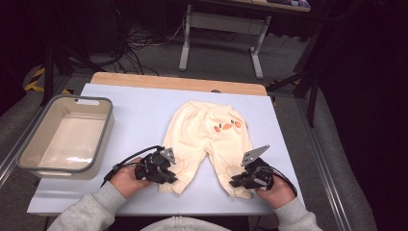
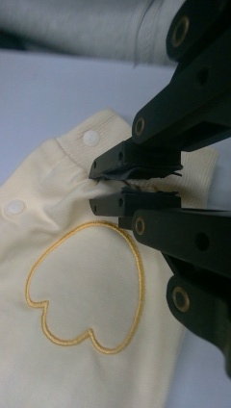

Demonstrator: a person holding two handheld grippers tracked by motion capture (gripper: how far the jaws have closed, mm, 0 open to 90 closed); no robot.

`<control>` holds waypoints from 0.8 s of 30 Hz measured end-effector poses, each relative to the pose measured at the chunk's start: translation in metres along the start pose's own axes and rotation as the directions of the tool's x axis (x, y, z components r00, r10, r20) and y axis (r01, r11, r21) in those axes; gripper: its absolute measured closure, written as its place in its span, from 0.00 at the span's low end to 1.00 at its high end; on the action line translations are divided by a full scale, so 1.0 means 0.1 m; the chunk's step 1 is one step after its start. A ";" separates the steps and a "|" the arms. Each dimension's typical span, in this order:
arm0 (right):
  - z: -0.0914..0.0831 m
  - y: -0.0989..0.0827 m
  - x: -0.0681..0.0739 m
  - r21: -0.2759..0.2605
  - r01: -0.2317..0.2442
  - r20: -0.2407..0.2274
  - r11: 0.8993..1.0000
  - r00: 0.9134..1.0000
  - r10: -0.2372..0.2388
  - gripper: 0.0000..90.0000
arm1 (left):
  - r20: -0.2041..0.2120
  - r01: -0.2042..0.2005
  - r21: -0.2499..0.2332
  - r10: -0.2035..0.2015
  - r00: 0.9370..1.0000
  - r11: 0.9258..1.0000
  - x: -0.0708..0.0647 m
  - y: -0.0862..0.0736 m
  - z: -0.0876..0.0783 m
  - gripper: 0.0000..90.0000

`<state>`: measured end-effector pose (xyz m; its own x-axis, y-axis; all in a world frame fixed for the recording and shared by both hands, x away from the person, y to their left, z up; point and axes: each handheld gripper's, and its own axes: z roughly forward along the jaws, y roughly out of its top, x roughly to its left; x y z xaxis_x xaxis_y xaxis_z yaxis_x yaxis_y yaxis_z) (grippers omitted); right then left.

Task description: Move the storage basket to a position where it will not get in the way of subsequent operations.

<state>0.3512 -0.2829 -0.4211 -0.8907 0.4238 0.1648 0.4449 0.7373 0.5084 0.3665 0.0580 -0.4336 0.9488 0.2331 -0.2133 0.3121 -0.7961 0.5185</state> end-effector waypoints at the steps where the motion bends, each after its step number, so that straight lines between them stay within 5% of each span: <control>1: -0.01 -0.02 0.02 0.007 0.004 -0.022 1.000 1.000 -0.004 0.89 | 0.007 -0.009 0.006 0.009 1.000 1.000 -0.02 -0.01 -0.01 0.90; 4: -0.03 -0.07 0.04 -0.018 0.005 -0.031 1.000 1.000 -0.006 0.84 | -0.014 -0.010 -0.015 0.010 1.000 1.000 -0.03 -0.02 -0.02 0.78; 6: -0.05 -0.09 0.03 -0.060 -0.010 -0.033 0.998 0.999 0.008 0.78 | -0.004 0.026 -0.067 -0.026 1.000 0.997 0.01 -0.03 -0.04 0.69; 10: -0.13 -0.07 0.01 -0.168 -0.014 0.033 0.986 0.999 0.020 0.58 | -0.033 0.055 -0.135 -0.060 0.998 0.989 0.09 -0.02 -0.12 0.46; 14: -0.20 -0.01 -0.03 -0.275 -0.020 0.074 0.961 0.996 0.042 0.38 | -0.024 0.117 -0.189 -0.124 0.992 0.975 0.17 -0.03 -0.19 0.35; 15: -0.21 0.01 -0.04 -0.301 -0.020 0.077 0.954 0.996 0.045 0.33 | -0.044 0.139 -0.223 -0.152 0.987 0.965 0.21 -0.03 -0.21 0.30; 19: -0.21 0.04 -0.03 -0.344 0.008 0.117 0.939 0.993 0.034 0.21 | -0.086 0.135 -0.263 -0.162 0.983 0.955 0.25 -0.04 -0.25 0.22; 20: -0.20 0.05 -0.03 -0.357 0.030 0.115 0.934 0.993 0.012 0.18 | -0.102 0.126 -0.302 -0.164 0.981 0.945 0.24 -0.03 -0.27 0.16; 21: -0.20 0.05 -0.03 -0.357 0.030 0.115 0.934 0.993 0.012 0.18 | -0.102 0.126 -0.302 -0.164 0.981 0.945 0.24 -0.03 -0.27 0.15; 24: -0.20 0.07 -0.03 -0.387 0.027 0.132 0.922 0.991 0.026 0.13 | -0.106 0.147 -0.349 -0.195 0.975 0.925 0.26 -0.03 -0.31 0.13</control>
<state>0.3557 -0.2893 -0.4012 -0.8584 0.5089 0.0647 0.3494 0.4876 0.8001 0.3914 0.0837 -0.4153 0.8695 0.4418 -0.2209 0.4452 -0.5074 0.7378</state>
